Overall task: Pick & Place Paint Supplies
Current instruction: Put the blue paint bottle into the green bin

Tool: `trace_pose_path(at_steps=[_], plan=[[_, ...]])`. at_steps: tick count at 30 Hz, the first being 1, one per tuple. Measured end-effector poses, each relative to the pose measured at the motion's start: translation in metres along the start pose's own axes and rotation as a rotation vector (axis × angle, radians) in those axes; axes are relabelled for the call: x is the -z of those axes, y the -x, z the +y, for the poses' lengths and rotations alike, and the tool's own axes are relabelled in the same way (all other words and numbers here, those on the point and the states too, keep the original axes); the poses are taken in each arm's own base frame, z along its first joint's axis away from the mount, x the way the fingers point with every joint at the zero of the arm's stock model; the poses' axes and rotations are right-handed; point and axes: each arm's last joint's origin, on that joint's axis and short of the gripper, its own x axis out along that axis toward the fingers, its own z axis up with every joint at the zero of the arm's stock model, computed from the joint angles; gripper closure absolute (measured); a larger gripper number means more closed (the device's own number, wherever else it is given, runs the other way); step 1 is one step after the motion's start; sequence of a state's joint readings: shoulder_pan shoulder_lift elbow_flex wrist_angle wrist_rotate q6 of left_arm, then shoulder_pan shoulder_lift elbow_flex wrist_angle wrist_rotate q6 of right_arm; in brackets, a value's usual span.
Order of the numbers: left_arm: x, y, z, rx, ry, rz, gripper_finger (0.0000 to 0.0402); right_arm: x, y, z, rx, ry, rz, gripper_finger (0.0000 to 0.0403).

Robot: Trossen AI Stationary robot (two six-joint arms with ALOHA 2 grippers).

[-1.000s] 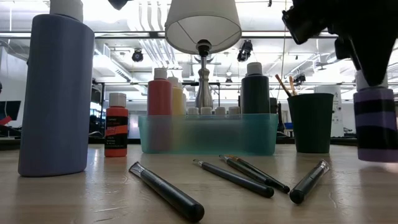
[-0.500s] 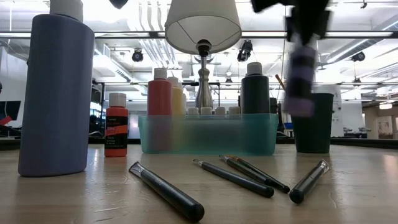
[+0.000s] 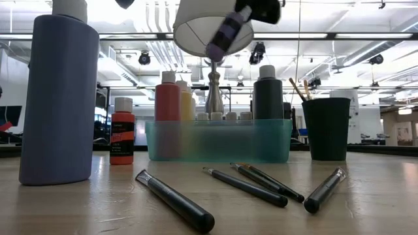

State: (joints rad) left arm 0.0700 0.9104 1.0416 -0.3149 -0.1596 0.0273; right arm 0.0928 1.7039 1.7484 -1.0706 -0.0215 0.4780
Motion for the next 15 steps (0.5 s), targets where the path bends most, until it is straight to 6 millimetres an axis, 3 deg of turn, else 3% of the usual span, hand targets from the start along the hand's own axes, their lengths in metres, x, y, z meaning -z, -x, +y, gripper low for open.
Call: trace_pose_path(at_steps=[8,15], plan=[[0.0,0.0,0.0,0.0,0.0,0.0,0.028,-0.025,0.005,-0.031,0.033,-0.022,-0.073,0.0289],[0.0,0.0,0.0,-0.001,-0.046,0.0,0.028,-0.034,-0.03,-0.042,0.068,0.042,0.01,0.0289]])
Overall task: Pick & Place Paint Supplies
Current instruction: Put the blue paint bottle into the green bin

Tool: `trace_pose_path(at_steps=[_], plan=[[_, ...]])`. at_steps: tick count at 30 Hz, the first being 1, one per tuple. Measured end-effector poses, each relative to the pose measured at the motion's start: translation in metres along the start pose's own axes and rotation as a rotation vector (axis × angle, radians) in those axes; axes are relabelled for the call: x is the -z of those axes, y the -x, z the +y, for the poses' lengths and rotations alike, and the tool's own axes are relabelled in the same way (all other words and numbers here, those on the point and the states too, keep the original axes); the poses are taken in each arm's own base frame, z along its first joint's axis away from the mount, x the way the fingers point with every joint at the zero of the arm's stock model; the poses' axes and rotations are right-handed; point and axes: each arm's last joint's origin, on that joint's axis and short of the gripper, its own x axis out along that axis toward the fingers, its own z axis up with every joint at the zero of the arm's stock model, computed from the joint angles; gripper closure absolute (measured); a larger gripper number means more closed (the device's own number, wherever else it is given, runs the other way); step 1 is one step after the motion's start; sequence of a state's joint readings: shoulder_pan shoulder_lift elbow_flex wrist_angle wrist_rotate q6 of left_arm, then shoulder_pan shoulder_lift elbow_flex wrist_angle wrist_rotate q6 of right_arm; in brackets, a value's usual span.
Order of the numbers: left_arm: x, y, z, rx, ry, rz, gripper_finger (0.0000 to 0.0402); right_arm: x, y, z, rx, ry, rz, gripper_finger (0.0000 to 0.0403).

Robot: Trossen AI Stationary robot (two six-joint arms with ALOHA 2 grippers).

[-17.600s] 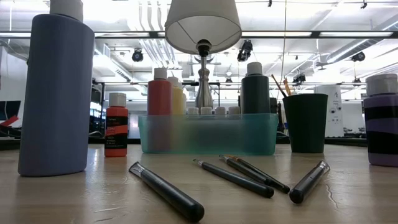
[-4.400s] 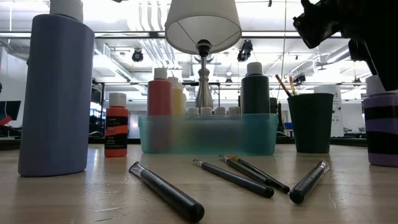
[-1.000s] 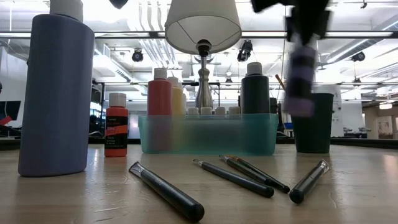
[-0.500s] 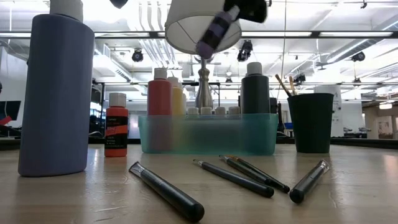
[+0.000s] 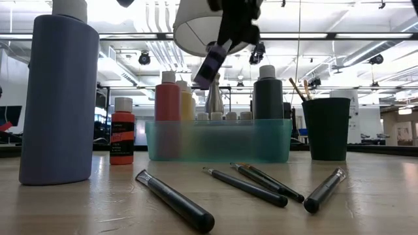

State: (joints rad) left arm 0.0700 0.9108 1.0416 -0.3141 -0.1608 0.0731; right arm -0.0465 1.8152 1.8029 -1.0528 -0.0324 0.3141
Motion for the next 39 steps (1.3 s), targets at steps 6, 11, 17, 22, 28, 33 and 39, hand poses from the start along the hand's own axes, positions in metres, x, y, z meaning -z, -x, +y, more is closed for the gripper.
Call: trace_pose_path(at_steps=[6,11,17,22,28,33,39], plan=[[-0.001,0.0,0.001,-0.05,-0.009,-0.005,0.028,-0.019,-0.022,-0.002,0.029,0.063,0.035,0.0289],[-0.002,0.006,0.004,-0.102,-0.036,-0.015,0.028,-0.029,-0.041,-0.008,0.108,0.128,0.154,0.0289],[-0.007,0.021,0.007,-0.108,-0.027,-0.064,0.028,-0.035,-0.063,-0.013,0.133,0.19,0.254,0.0289],[-0.01,0.03,0.009,-0.111,-0.021,-0.093,0.028,-0.04,-0.08,-0.017,0.129,0.226,0.275,0.0288],[-0.01,0.033,0.009,-0.111,-0.018,-0.102,0.028,-0.046,-0.095,-0.029,0.137,0.237,0.288,0.0288],[-0.01,0.033,0.009,-0.111,-0.019,-0.101,0.028,-0.047,-0.108,-0.037,0.14,0.247,0.312,0.0287],[-0.01,0.033,0.009,-0.11,-0.011,-0.101,0.028,-0.049,-0.115,-0.044,0.184,0.264,0.306,0.0289]])
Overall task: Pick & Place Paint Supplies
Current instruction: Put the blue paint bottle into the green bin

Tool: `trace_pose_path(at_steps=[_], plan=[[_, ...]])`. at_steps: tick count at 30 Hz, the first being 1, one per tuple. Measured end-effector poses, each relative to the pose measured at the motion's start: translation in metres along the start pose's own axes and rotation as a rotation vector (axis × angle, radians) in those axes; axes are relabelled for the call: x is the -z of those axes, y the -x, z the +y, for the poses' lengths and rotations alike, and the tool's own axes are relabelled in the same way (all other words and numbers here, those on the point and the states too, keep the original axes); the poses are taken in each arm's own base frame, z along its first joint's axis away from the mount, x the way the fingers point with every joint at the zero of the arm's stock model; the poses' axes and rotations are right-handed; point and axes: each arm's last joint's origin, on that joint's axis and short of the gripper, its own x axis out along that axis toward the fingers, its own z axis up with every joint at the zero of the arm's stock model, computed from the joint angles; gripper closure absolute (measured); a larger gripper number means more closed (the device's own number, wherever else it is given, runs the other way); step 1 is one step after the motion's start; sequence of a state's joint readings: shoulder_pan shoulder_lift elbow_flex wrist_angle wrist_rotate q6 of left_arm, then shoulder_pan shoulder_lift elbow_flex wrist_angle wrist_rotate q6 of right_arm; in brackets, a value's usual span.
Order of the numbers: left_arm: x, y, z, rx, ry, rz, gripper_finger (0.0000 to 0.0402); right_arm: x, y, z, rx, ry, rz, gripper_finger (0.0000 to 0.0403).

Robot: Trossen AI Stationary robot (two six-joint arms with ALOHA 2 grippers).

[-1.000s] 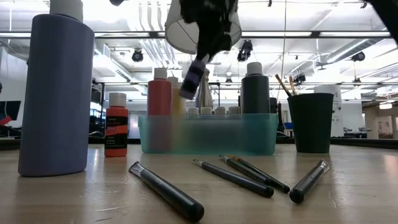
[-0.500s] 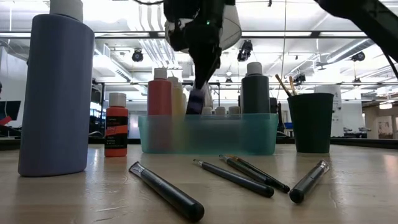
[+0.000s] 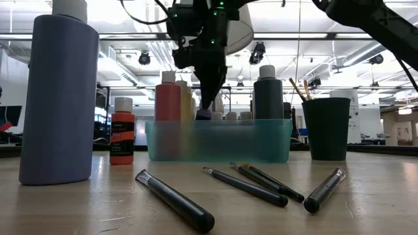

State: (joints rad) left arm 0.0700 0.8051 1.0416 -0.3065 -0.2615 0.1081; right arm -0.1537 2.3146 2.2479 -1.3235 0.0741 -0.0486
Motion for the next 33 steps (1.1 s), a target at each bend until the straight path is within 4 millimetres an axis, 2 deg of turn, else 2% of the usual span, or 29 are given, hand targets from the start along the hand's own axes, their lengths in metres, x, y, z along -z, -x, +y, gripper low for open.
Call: trace_pose_path(at_steps=[33], plan=[[0.0,0.0,0.0,0.001,0.007,0.0,0.028,0.002,-0.024,-0.005,0.01,-0.007,0.005,0.0286]])
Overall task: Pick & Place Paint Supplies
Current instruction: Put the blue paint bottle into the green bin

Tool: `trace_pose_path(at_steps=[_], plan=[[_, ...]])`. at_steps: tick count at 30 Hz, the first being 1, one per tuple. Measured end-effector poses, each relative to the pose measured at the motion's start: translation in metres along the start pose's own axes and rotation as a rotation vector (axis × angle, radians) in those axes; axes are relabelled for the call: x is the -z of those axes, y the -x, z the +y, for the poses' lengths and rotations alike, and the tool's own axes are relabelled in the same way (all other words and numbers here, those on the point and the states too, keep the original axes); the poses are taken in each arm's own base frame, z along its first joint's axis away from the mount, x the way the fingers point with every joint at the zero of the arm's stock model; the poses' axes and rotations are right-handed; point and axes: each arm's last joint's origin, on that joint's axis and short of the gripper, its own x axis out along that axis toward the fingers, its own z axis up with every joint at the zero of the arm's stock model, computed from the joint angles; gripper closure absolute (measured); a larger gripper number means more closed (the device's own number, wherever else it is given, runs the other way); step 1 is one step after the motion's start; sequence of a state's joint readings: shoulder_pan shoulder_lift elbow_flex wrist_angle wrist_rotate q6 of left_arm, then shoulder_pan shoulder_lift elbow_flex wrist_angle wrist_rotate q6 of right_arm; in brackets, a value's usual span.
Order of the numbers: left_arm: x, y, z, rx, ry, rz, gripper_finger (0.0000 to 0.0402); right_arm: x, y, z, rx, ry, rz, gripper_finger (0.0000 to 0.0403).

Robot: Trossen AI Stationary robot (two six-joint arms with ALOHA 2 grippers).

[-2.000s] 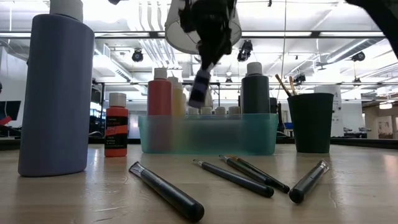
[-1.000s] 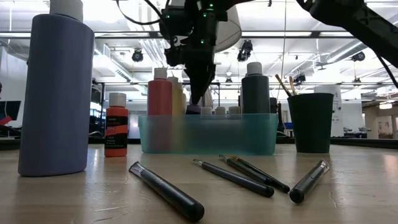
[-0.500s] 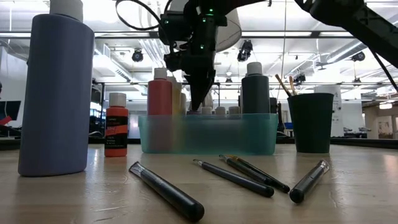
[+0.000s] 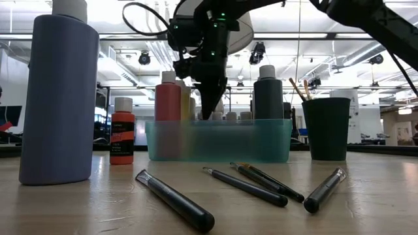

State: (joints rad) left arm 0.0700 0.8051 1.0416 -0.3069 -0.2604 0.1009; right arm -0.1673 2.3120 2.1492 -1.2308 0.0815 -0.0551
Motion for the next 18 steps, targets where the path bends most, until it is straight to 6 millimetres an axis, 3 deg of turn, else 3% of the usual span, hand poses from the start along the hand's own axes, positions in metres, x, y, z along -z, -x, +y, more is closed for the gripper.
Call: trace_pose_path(at_steps=[12,18], plan=[[0.0,0.0,0.0,0.0,0.0,0.0,0.028,-0.0005,-0.0023,0.0003,0.001,-0.004,-0.013,0.028],[0.0,0.0,0.0,0.0,0.0,0.0,0.028,-0.0036,-0.0044,-0.0003,-0.002,-0.026,-0.04,0.0241]])
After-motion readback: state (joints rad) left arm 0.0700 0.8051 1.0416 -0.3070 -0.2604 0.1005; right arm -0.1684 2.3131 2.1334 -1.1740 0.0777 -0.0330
